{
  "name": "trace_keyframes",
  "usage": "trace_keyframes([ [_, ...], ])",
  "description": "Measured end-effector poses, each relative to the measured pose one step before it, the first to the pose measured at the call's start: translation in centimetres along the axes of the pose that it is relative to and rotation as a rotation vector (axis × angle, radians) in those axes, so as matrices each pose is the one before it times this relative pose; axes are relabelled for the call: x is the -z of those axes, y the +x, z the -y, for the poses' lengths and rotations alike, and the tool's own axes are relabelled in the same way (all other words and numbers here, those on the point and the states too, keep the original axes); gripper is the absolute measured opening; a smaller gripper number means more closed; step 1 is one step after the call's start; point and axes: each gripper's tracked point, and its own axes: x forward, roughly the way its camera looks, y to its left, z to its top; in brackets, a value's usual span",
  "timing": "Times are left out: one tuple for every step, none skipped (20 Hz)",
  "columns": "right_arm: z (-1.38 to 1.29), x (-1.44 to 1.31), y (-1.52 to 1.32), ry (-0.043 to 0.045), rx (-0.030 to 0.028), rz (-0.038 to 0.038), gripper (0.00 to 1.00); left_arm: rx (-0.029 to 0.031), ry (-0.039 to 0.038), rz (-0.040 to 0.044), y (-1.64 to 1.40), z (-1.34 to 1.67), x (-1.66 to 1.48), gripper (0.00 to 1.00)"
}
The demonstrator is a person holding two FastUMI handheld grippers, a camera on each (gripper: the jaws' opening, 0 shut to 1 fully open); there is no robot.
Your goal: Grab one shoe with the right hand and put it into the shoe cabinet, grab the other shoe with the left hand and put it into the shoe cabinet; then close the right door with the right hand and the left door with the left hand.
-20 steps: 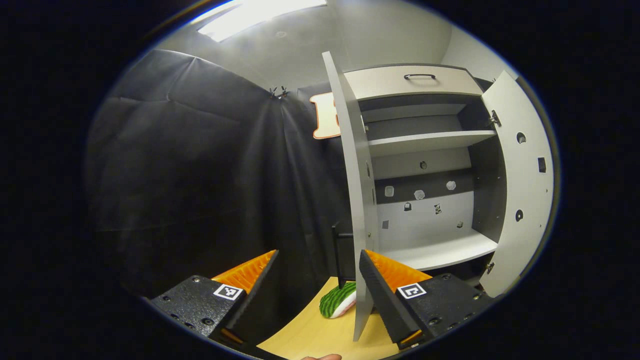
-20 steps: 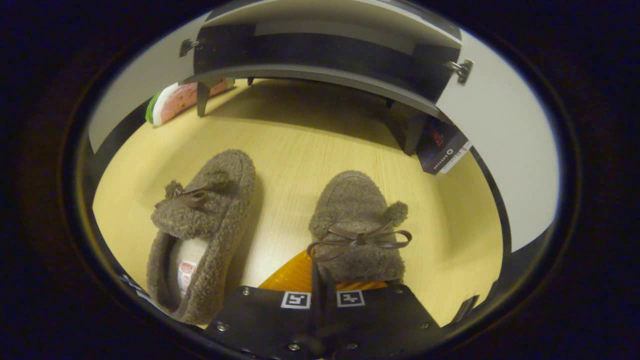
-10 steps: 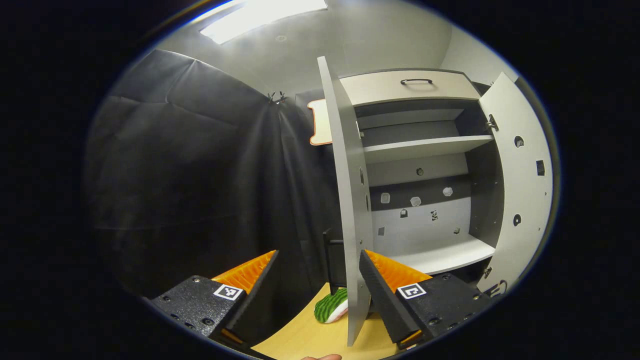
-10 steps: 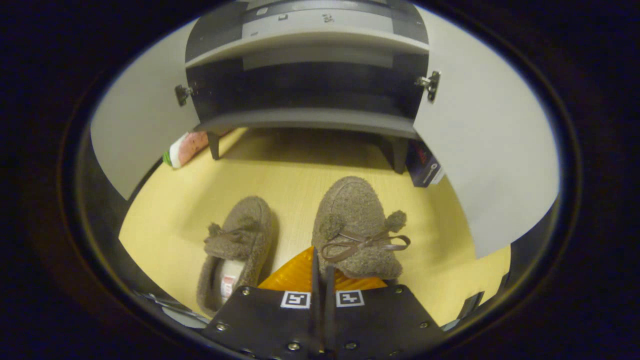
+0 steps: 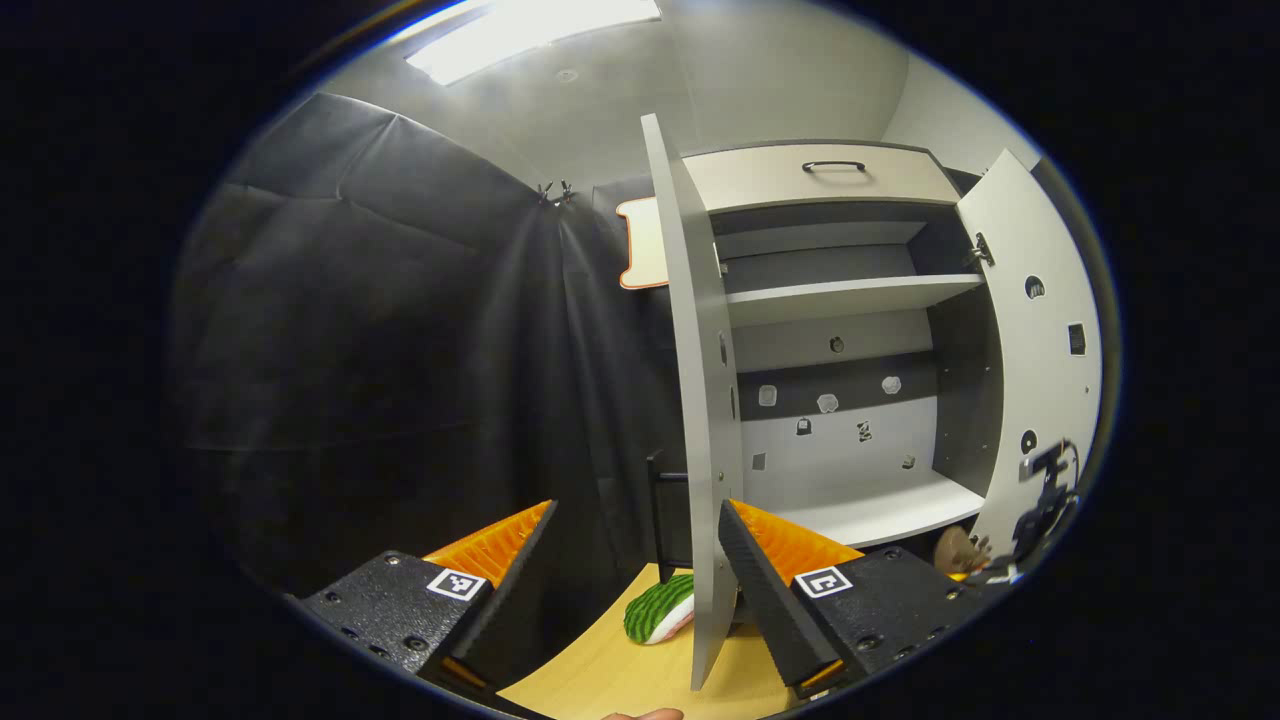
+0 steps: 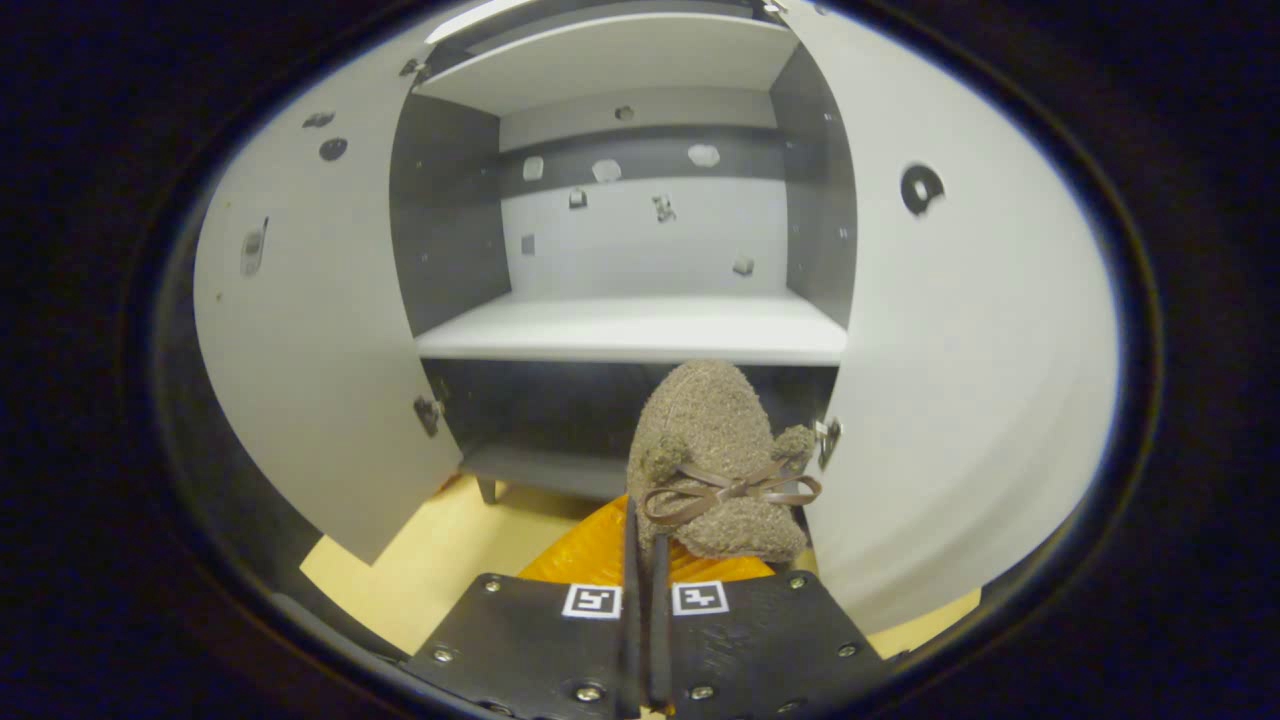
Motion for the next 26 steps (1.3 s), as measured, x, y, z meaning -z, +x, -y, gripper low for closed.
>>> trace_keyframes([
  [-0.161, -2.356, 0.628, 0.00034, -0.00984, 0.03278, 0.0, -0.00444, -0.00134, -0.0032, -0.112, -0.241, 0.134, 0.96],
  [-0.211, -2.382, 0.791, -0.0002, -0.00841, 0.03334, 0.05, -0.0051, -0.00167, -0.00256, -0.164, -0.34, 0.148, 0.97],
  [-0.148, -1.889, 0.886, -0.00589, -0.00008, 0.02696, 0.05, -0.00566, -0.00051, -0.00298, -0.154, -0.341, 0.112, 0.97],
  [0.165, -1.833, 1.059, -0.01141, 0.00878, 0.02372, 0.04, -0.00514, 0.00083, -0.00274, -0.134, -0.331, 0.129, 0.96],
  [0.289, -1.711, 1.131, -0.01448, 0.01091, 0.01718, 0.04, -0.00195, 0.00369, -0.00019, -0.099, -0.264, 0.142, 0.96],
  [0.263, -1.664, 1.316, -0.01898, 0.01205, 0.00998, 0.04, -0.00173, 0.00653, 0.00153, -0.114, -0.242, 0.036, 0.96],
  [0.366, -1.085, 1.127, -0.01569, 0.0122, 0.01227, 0.04, -0.00337, 0.00603, 0.00094, -0.02, -0.258, 0.153, 0.97],
  [0.259, -1.182, 1.167, -0.01133, 0.01, 0.0133, 0.04, -0.00401, 0.00514, -0.00096, 0.037, -0.23, 0.082, 0.96],
  [0.158, -1.027, 1.199, -0.00808, 0.00907, 0.00988, 0.04, -0.00522, 0.00372, -0.003, -0.041, -0.273, 0.217, 0.96],
  [0.299, -0.679, 0.989, -0.00489, 0.00859, 0.00741, 0.04, -0.00819, 0.00188, -0.00205, 0.061, -0.353, 0.152, 0.96],
  [0.053, -0.726, 1.275, -0.00799, 0.00799, 0.00363, 0.04, -0.01113, -0.00003, -0.00367, 0.15, -0.393, 0.255, 0.96],
  [0.141, -0.311, 1.389, -0.00936, 0.00881, -0.00049, 0.04, -0.01044, -0.00255, -0.00615, 0.177, -0.326, 0.146, 0.96],
  [0.179, -0.109, 1.206, -0.00904, 0.00904, -0.00498, 0.04, -0.00779, -0.00369, -0.00683, 0.125, -0.408, 0.363, 0.96],
  [0.158, 0.194, 1.234, -0.00815, 0.01075, -0.01009, 0.04, -0.0043, -0.0014, -0.0068, 0.121, -0.273, 0.272, 0.96],
  [0.205, 0.392, 1.259, -0.00636, 0.00955, -0.0186, 0.04, -0.00857, -0.00003, -0.00331, 0.026, -0.432, 0.272, 0.97],
  [0.117, 0.638, 1.258, -0.0042, 0.00699, -0.02744, 0.04, -0.0117, 0.00242, -0.0029, 0.095, -0.514, 0.197, 0.97],
  [0.155, 0.681, 1.21, -0.00216, 0.00577, -0.02736, 0.04, -0.01343, 0.0019, -0.00252, 0.053, -0.529, 0.222, 0.97],
  [0.191, 0.666, 1.049, -0.00173, 0.0073, -0.02287, 0.04, -0.01236, -0.00014, 0.0004, -0.027, -0.539, 0.16, 0.97],
  [0.138, 0.596, 1.131, -0.0043, 0.00907, -0.02328, 0.04, -0.01274, -0.00089, -0.00036, -0.092, -0.503, 0.153, 0.97],
  [0.168, 0.631, 0.845, -0.00325, 0.00439, -0.01976, 0.04, -0.01264, 0.00003, -0.00296, 0.036, -0.429, 0.167, 0.96],
  [0.175, 0.222, 0.849, -0.00022, 0.00862, -0.00605, 0.04, -0.013, 0.00242, -0.00429, 0.024, -0.3, 0.364, 0.96],
  [0.202, 0.359, 0.623, 0.00664, 0.01137, -0.01244, 0.04, -0.01194, 0.00315, -0.00371, 0.193, -0.136, 0.176, 0.96],
  [0.1, 0.188, 0.014, 0.01344, 0.0043, -0.00922, 0.04, -0.00571, 0.0025, -0.00431, 0.099, -0.058, 0.239, 0.96],
  [-0.079, 0.211, 0.517, 0.01481, -0.00061, -0.00852, 0.04, -0.00284, 0.00266, -0.00479, 0.089, -0.054, 0.191, 0.96],
  [-0.068, 0.185, 0.593, 0.01344, -0.00404, -0.0132, 0.04, -0.00367, 0.00395, -0.00515, -0.067, -0.231, 0.252, 0.96],
  [0.057, 0.271, 0.079, 0.01615, 0.00228, -0.01335, 0.04, -0.0026, 0.00361, -0.00307, -0.027, -0.139, 0.124, 0.96],
])
